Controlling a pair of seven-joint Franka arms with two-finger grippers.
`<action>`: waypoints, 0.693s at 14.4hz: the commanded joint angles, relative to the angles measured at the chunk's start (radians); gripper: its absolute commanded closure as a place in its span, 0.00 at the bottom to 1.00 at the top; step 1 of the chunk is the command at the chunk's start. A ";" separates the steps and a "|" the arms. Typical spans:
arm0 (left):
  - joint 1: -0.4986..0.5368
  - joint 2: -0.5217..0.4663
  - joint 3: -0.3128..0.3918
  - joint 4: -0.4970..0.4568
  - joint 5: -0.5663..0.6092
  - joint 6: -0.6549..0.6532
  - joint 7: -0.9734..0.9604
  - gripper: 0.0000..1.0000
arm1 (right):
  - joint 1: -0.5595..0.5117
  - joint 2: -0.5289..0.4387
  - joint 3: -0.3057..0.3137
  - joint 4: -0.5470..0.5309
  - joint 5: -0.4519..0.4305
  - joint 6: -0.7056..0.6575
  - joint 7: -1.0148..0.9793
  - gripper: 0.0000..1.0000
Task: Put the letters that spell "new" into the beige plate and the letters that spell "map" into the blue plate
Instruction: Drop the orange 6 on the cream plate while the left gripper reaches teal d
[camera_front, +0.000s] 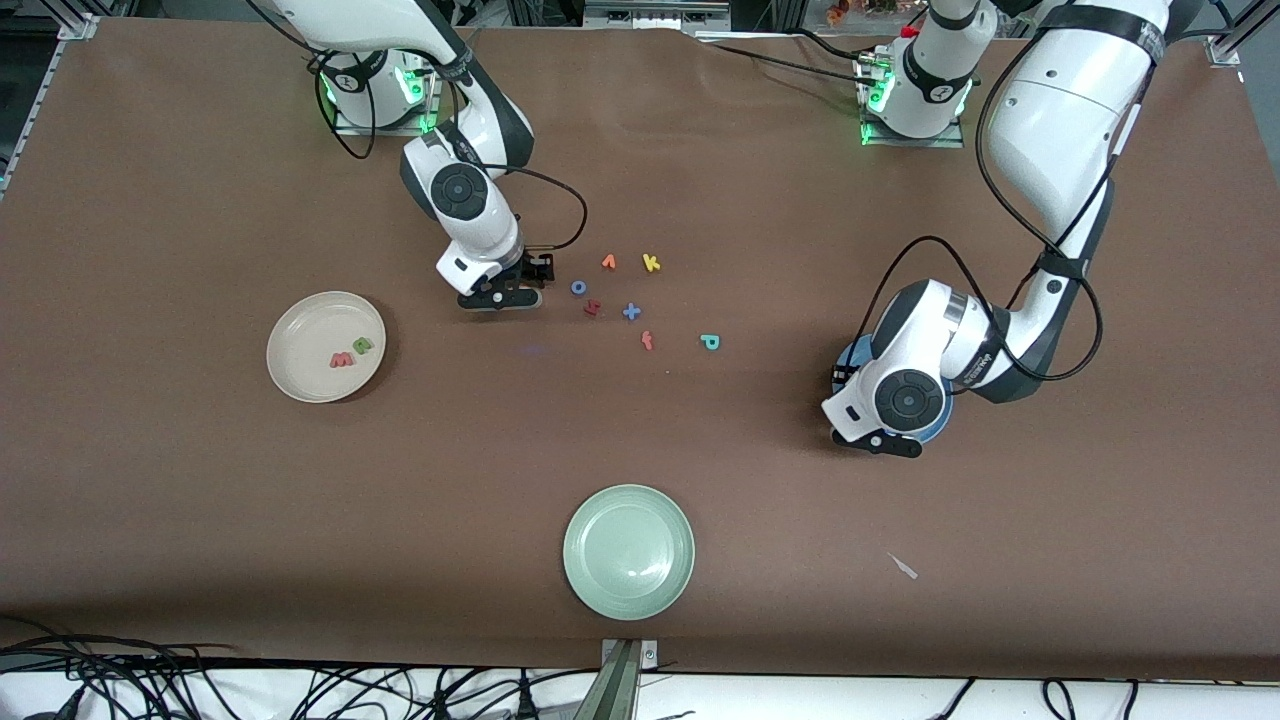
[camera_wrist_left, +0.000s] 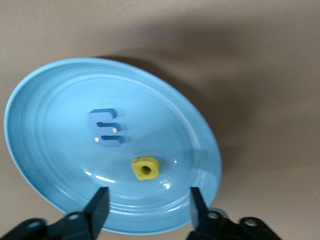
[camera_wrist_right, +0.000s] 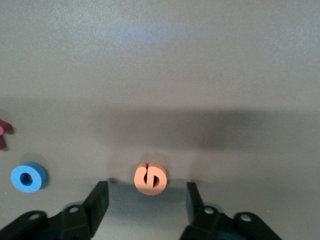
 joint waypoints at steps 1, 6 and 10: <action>-0.007 -0.021 -0.022 0.008 -0.013 -0.012 0.002 0.00 | -0.008 0.011 -0.007 0.015 -0.021 0.010 -0.017 0.36; -0.012 -0.024 -0.146 0.012 -0.011 -0.007 -0.207 0.00 | -0.007 0.022 -0.013 0.017 -0.022 0.020 -0.019 0.39; -0.099 -0.012 -0.158 0.014 -0.014 0.032 -0.338 0.00 | -0.004 0.031 -0.012 0.017 -0.024 0.031 -0.017 0.49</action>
